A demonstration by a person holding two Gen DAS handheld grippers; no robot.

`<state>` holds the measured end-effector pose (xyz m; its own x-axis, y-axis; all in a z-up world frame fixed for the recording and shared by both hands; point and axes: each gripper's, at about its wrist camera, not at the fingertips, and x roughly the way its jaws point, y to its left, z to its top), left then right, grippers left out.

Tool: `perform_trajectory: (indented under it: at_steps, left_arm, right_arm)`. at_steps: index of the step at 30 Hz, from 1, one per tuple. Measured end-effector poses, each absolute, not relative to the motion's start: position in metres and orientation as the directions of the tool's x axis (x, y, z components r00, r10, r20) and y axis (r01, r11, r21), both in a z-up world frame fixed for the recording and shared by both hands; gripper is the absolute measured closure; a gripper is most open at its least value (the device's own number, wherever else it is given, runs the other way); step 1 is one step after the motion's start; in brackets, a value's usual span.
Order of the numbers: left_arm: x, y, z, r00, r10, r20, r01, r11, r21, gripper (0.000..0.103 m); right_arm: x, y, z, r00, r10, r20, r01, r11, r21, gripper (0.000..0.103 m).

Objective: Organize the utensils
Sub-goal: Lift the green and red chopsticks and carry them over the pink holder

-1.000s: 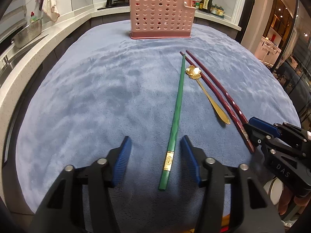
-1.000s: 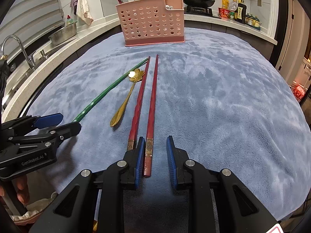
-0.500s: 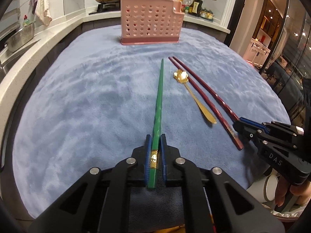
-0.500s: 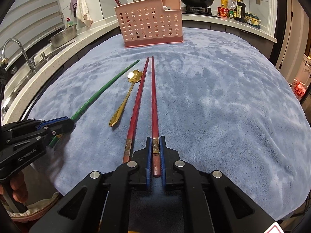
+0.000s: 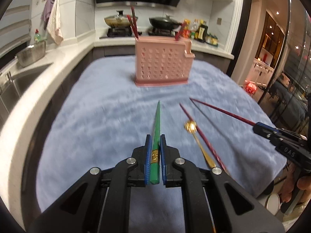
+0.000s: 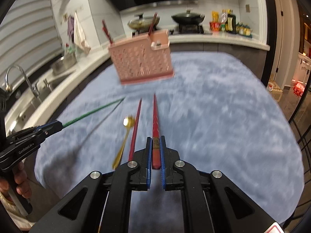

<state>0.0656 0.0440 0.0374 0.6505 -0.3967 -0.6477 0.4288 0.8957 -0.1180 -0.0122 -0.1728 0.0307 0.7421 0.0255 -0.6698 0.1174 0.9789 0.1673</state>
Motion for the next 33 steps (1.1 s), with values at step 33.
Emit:
perform_trajectory:
  at_steps: [33]
  left_arm:
    - [0.132,0.021,0.15,0.812,-0.392,-0.433,0.409,0.911,-0.059,0.097]
  right_arm:
    - [0.049,-0.215,0.131,0.899,-0.012,-0.437,0.109,0.974,0.198,0.096]
